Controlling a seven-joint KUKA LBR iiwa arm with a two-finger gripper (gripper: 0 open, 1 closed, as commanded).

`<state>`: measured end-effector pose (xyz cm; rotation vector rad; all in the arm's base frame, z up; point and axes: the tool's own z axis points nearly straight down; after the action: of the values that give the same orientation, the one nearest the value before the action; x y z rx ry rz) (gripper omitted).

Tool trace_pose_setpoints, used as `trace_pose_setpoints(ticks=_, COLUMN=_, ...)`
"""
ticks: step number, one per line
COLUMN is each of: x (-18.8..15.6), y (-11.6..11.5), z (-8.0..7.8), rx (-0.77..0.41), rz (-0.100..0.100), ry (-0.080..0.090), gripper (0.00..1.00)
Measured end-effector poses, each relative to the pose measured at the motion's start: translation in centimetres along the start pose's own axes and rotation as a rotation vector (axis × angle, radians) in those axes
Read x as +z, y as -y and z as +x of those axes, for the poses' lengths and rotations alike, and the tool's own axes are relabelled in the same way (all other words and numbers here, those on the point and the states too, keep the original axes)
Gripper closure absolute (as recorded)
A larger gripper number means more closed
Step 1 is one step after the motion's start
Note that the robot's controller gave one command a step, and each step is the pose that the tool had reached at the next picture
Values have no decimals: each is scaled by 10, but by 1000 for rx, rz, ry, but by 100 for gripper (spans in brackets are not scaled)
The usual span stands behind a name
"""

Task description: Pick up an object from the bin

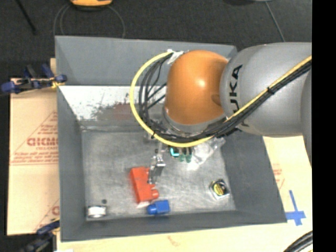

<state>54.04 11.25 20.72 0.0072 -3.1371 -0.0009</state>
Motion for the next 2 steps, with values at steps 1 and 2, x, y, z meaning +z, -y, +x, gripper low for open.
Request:
trace_pose_setpoints(ticks=1, x=109, y=13, z=-9, rx=117, rz=-2, ry=4, gripper=0)
trace_pose_setpoints(ticks=2, x=117, y=9, z=-12, rx=149, rz=0, ry=8, gripper=0)
